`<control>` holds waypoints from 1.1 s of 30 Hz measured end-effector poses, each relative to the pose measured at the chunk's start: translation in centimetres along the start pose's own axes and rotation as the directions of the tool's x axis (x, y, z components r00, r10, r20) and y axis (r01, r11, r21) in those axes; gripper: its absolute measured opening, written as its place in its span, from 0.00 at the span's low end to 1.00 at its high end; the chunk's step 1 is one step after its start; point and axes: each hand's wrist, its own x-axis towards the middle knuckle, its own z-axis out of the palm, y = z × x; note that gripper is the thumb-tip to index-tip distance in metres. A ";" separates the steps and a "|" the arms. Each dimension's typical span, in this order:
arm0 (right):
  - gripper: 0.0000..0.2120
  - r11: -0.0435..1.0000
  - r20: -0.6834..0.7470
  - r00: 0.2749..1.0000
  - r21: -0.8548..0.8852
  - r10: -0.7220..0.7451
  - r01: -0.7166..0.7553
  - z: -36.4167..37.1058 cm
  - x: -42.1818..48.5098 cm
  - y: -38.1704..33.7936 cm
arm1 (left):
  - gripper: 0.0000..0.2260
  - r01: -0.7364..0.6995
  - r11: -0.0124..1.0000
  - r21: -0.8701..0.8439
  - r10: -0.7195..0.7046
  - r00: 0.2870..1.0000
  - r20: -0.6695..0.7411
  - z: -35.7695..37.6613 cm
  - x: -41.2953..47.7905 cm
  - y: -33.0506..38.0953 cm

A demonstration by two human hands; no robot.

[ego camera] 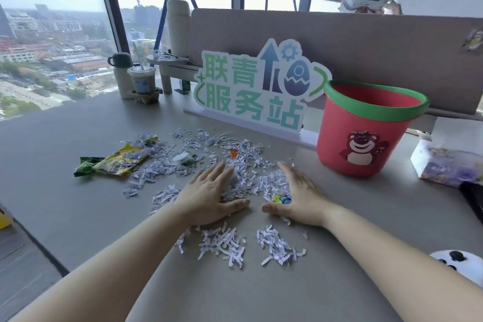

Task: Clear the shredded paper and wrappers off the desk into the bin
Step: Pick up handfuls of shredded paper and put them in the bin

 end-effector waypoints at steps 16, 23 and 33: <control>0.40 0.995 -0.157 0.988 -0.101 -0.005 -0.011 0.1 4.6 0.8 | 0.34 -0.039 0.998 -0.057 0.029 0.988 -0.153 0.0 6.6 -0.4; 0.27 0.998 -0.220 0.974 -0.046 -0.045 0.036 0.2 5.1 0.7 | 0.23 -0.117 0.987 -0.112 0.082 0.957 -0.279 0.3 6.7 -0.7; 0.17 0.997 -0.229 0.973 0.072 -0.020 0.037 0.2 4.6 0.1 | 0.16 -0.121 0.975 -0.188 0.056 0.946 -0.320 0.3 6.8 0.1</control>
